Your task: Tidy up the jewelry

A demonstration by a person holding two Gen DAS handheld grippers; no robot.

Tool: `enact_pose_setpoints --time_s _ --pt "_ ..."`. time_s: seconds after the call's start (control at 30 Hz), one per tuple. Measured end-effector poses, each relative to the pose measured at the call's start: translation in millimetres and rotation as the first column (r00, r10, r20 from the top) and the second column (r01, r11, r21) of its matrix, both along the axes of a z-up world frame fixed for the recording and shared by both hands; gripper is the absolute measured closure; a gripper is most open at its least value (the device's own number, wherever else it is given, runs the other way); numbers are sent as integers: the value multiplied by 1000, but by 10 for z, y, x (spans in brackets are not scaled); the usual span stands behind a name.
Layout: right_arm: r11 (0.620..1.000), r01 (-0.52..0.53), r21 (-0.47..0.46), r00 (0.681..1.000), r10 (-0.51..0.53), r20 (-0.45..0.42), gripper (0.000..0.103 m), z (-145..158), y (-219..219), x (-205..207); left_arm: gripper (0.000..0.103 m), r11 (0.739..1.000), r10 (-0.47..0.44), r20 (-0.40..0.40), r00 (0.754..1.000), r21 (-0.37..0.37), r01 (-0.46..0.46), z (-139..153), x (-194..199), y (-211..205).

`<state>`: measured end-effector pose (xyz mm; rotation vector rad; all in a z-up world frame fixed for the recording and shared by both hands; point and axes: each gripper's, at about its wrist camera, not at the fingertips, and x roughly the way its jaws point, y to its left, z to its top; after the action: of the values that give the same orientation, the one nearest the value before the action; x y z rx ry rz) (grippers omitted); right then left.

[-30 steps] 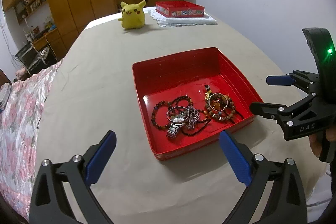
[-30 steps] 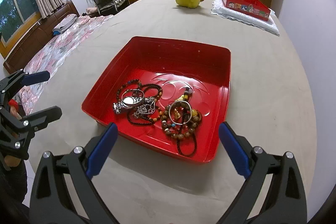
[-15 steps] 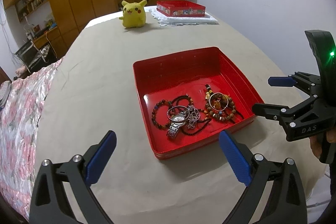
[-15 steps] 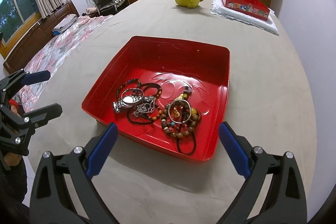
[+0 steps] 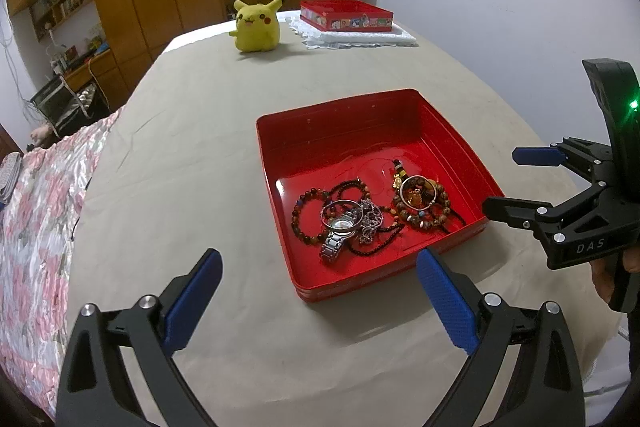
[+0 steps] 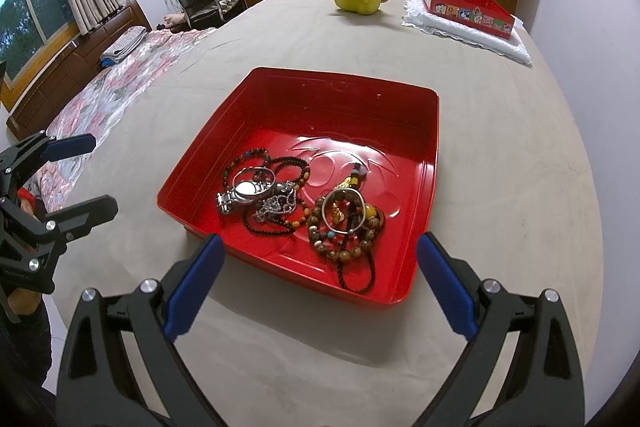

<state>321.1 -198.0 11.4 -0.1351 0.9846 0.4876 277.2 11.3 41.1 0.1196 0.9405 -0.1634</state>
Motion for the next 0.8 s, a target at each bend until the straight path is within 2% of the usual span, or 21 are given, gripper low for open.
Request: enact_pose_setpoints --time_s 0.8 --pt "1000 -1 -2 1000 1 1 7 7 -6 -57 6 1000 -3 1 1000 3 3 7 -31 -5"
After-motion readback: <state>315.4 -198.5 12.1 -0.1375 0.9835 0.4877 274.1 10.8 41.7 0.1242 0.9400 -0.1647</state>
